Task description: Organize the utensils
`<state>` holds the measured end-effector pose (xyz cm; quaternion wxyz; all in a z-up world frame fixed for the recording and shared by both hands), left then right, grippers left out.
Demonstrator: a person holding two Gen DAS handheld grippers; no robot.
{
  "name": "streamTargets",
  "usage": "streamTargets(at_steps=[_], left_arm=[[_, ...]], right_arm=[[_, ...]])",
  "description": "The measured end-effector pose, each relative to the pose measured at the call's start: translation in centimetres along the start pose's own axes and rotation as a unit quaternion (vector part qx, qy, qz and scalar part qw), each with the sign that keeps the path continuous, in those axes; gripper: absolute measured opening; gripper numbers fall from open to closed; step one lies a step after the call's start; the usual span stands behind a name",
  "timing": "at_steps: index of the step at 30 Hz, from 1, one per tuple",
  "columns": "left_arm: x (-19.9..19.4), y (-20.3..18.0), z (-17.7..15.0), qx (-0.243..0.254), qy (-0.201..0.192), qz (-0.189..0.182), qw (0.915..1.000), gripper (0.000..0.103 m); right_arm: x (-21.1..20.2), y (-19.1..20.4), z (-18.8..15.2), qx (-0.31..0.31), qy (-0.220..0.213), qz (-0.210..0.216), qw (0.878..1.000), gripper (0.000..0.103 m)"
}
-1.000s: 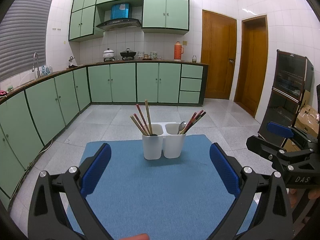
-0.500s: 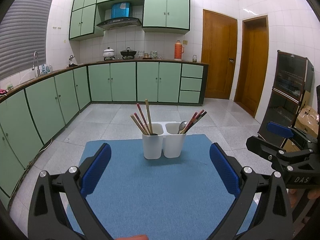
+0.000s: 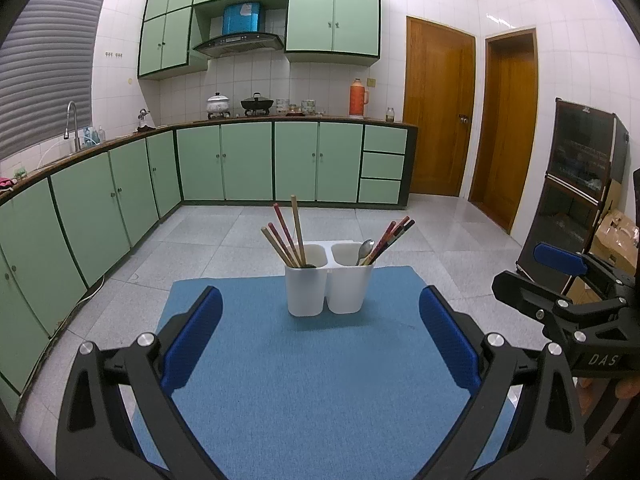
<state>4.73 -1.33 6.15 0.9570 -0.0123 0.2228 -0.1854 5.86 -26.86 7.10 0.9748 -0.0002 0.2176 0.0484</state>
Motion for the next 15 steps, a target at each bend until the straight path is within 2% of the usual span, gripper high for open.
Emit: streamTargets(at_steps=[15], left_arm=[[0.3,-0.1,-0.3,-0.002,0.003,-0.001,1.0,0.096]], right_arm=[[0.0,-0.4,-1.3,-0.001,0.006,-0.006,1.0,0.097]])
Point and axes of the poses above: each gripper's, at about its wrist camera, not at the fingertips, and x roughly the way its jaws point, y to its left, z to its top, the point moved 5 cm from there along x, roughly the way its jaws point, and after that the axes turned 12 degrees about -z, right-handed, at the moved point
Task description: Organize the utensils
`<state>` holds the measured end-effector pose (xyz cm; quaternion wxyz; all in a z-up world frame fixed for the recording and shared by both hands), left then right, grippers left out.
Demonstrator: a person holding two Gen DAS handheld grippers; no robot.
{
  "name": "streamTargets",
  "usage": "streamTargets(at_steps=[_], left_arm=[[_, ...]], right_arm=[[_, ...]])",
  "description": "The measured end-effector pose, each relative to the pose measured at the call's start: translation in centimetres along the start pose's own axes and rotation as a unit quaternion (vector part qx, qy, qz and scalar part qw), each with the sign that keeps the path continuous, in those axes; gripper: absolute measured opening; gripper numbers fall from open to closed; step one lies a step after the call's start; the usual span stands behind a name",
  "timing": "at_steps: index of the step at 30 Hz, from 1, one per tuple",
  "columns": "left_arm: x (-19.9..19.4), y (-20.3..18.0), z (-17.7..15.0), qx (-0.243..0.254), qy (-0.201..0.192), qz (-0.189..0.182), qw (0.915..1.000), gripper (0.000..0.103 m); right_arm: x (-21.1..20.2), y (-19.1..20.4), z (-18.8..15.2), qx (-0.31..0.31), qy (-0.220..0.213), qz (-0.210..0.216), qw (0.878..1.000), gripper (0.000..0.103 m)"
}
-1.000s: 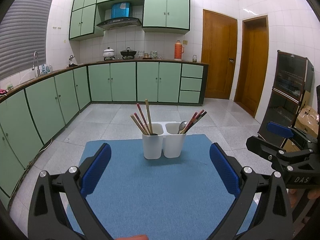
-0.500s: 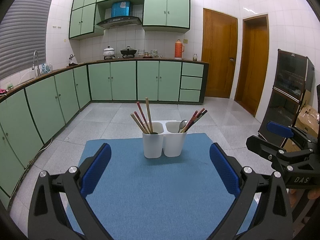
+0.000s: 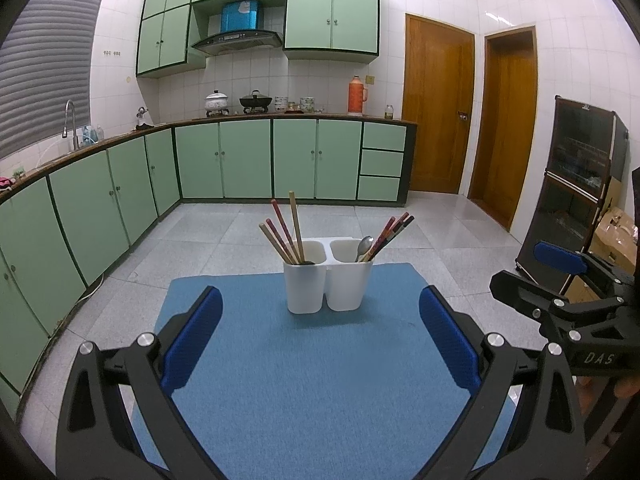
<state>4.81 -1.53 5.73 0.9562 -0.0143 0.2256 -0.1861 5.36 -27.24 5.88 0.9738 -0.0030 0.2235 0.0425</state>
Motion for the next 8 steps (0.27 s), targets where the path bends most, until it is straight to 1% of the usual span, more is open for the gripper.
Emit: streamTargets(at_steps=[8], left_arm=[[0.24,-0.2,-0.27,-0.001,0.002,0.001,1.0,0.096]], right_arm=[[-0.11,-0.13,-0.04,0.0,0.001,0.0,1.0,0.097]])
Point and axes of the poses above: each gripper's, at about its wrist camera, not at the fingertips, and x roughly the way its jaws point, y to its left, z to its top, the point moved 5 cm from there along x, roughly the way its jaws point, and after that the axes turned 12 degrees about -z, right-handed, at the moved point
